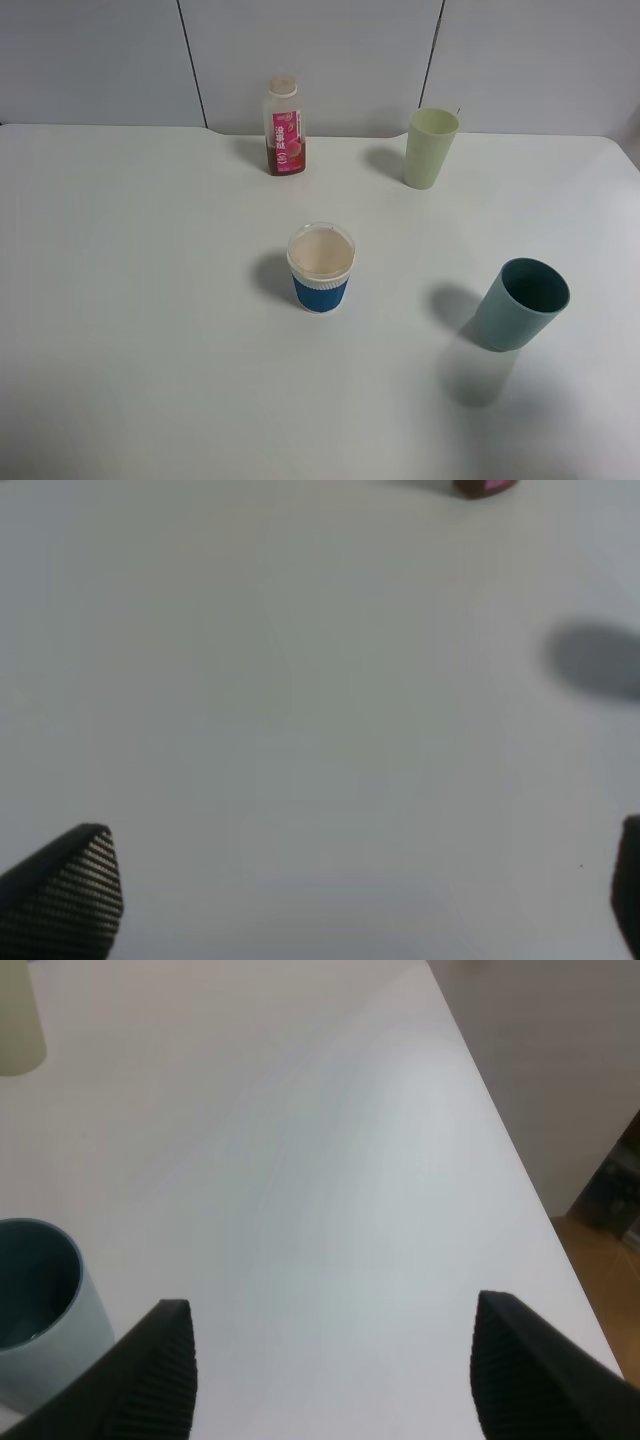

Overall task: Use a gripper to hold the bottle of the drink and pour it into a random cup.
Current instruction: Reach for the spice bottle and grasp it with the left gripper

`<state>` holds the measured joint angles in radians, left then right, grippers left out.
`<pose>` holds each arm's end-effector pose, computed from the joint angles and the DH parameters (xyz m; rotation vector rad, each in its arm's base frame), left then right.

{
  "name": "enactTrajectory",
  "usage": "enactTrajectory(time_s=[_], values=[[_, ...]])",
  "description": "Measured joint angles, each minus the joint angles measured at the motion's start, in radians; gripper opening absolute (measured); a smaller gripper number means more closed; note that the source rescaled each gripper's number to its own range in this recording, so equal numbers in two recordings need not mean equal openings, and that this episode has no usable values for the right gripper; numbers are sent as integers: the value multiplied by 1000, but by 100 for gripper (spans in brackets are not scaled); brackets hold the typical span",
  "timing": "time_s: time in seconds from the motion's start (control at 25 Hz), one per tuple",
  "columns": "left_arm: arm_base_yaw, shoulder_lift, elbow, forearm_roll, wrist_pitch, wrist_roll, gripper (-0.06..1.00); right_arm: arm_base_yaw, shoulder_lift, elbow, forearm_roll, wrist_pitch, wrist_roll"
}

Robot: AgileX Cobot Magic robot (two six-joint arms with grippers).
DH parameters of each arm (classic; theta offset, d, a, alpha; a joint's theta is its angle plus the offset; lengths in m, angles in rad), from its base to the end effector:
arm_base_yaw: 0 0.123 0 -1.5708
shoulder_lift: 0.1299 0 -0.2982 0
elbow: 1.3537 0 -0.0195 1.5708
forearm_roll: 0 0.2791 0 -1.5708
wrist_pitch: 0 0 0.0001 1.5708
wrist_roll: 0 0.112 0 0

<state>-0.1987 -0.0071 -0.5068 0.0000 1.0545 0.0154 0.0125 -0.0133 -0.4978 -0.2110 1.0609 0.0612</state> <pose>0.0234 -0.0047 0.2843 0.2165 2.0145 -0.1159 0.0227 -0.0202 0.2827 0.0603 2.0207 -0.2052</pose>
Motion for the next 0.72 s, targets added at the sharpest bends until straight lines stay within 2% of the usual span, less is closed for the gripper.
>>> enactTrajectory(time_s=[0.4,0.72], values=[[0,0,-1,-14,-6,0,100,0,0,0,0,0,0],[0,115,-61,-46,-122,1,100,0,0,0,0,0,0]])
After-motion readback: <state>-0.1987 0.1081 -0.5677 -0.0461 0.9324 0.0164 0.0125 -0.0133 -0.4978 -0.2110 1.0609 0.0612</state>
